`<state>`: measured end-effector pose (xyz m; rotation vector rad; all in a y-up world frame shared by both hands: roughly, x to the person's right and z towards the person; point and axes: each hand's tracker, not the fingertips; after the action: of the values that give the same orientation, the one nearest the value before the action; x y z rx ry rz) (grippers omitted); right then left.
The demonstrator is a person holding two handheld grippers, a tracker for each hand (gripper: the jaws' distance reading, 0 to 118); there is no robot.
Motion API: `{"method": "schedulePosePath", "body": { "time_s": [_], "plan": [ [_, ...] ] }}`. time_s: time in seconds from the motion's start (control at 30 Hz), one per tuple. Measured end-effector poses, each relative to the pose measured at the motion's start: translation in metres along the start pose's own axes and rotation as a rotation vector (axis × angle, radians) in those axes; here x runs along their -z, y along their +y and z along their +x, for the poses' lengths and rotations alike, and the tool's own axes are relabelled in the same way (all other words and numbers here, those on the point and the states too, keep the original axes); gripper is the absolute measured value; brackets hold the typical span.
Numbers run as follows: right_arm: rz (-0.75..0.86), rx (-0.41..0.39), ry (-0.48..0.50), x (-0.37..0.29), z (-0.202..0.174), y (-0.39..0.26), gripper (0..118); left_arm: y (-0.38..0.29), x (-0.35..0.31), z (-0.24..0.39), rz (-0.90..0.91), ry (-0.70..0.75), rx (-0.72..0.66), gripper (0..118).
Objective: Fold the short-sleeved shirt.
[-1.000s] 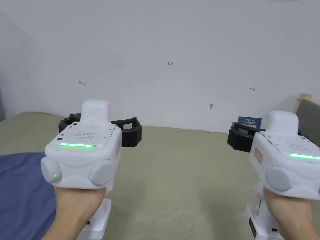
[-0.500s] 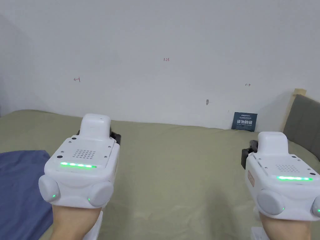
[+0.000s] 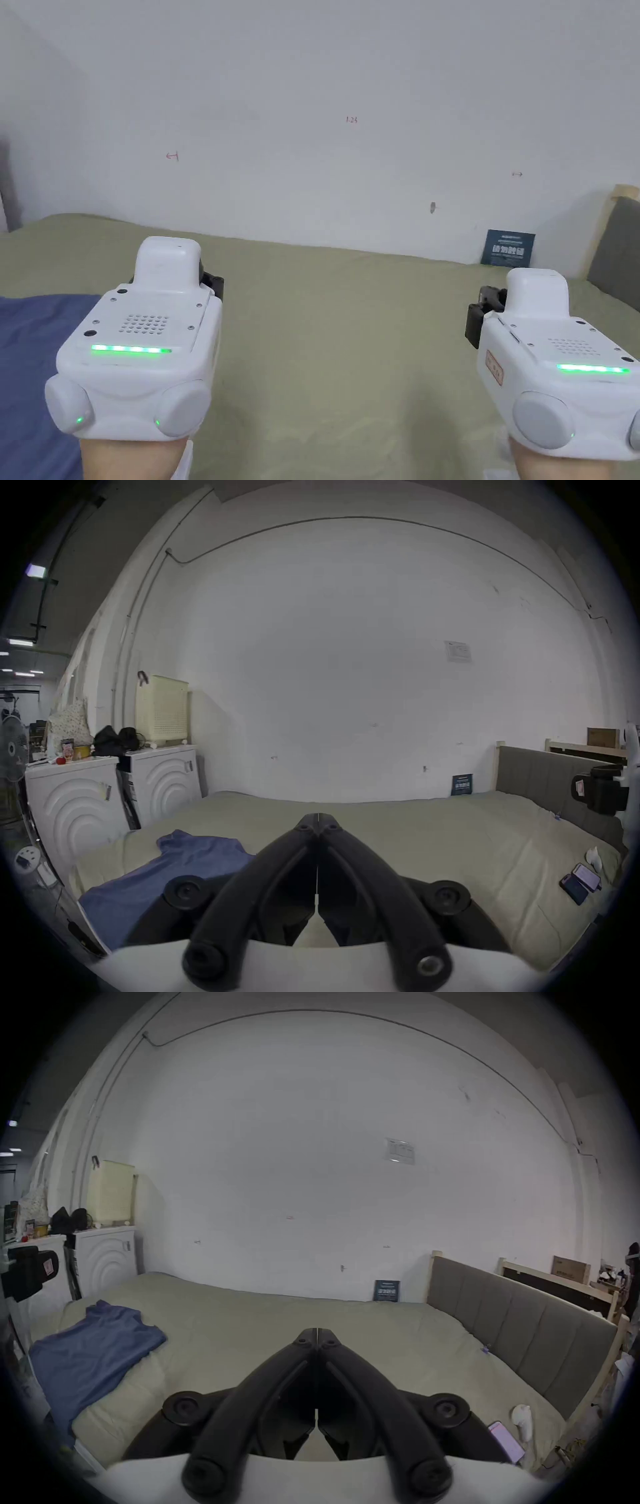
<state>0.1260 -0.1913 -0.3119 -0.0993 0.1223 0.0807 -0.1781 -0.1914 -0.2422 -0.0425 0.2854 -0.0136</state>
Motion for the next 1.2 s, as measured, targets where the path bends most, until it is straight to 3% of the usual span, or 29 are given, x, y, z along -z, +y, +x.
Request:
{"method": "schedulePosePath", "body": {
  "time_s": [0.13, 0.27, 0.37, 0.5, 0.63, 0.8, 0.9, 1.03, 1.13, 1.17, 1.2],
  "plan": [
    [0.025, -0.048, 0.121, 0.009, -0.051, 0.009, 0, 0.007, -0.013, -0.037, 0.017, 0.090, 0.014, 0],
    [0.022, -0.015, 0.292, 0.013, -0.110, 0.014, 0, 0.011, -0.033, -0.083, 0.002, 0.187, 0.042, 0],
    [0.038, -0.048, 0.407, 0.008, -0.158, 0.014, 0, 0.011, -0.056, -0.116, -0.010, 0.281, 0.026, 0],
    [0.028, -0.046, 0.581, -0.004, -0.208, 0.005, 0, -0.001, -0.087, -0.141, -0.025, 0.532, 0.134, 0],
    [0.004, -0.069, 0.661, -0.009, -0.237, -0.006, 0, -0.010, -0.114, -0.164, -0.047, 0.548, 0.064, 0],
    [-0.012, -0.053, 0.655, 0.002, -0.233, -0.007, 0, -0.018, -0.098, -0.169, -0.108, 0.537, 0.067, 0],
    [0.000, -0.090, 0.600, 0.009, -0.212, -0.005, 0, -0.022, -0.068, -0.173, -0.151, 0.487, 0.052, 0],
    [-0.007, -0.109, 0.517, 0.029, -0.173, -0.002, 0, -0.023, 0.004, -0.178, -0.220, 0.410, 0.028, 0],
    [0.001, -0.119, 0.451, 0.040, -0.143, -0.003, 0, -0.019, 0.077, -0.192, -0.345, 0.233, -0.047, 0],
    [-0.007, -0.125, 0.458, 0.044, -0.133, -0.005, 0, -0.019, 0.109, -0.199, -0.393, 0.173, -0.106, 2],
    [-0.020, -0.146, 0.456, 0.046, -0.126, -0.007, 0, -0.020, 0.131, -0.204, -0.434, 0.150, -0.148, 14]
  ]
}}
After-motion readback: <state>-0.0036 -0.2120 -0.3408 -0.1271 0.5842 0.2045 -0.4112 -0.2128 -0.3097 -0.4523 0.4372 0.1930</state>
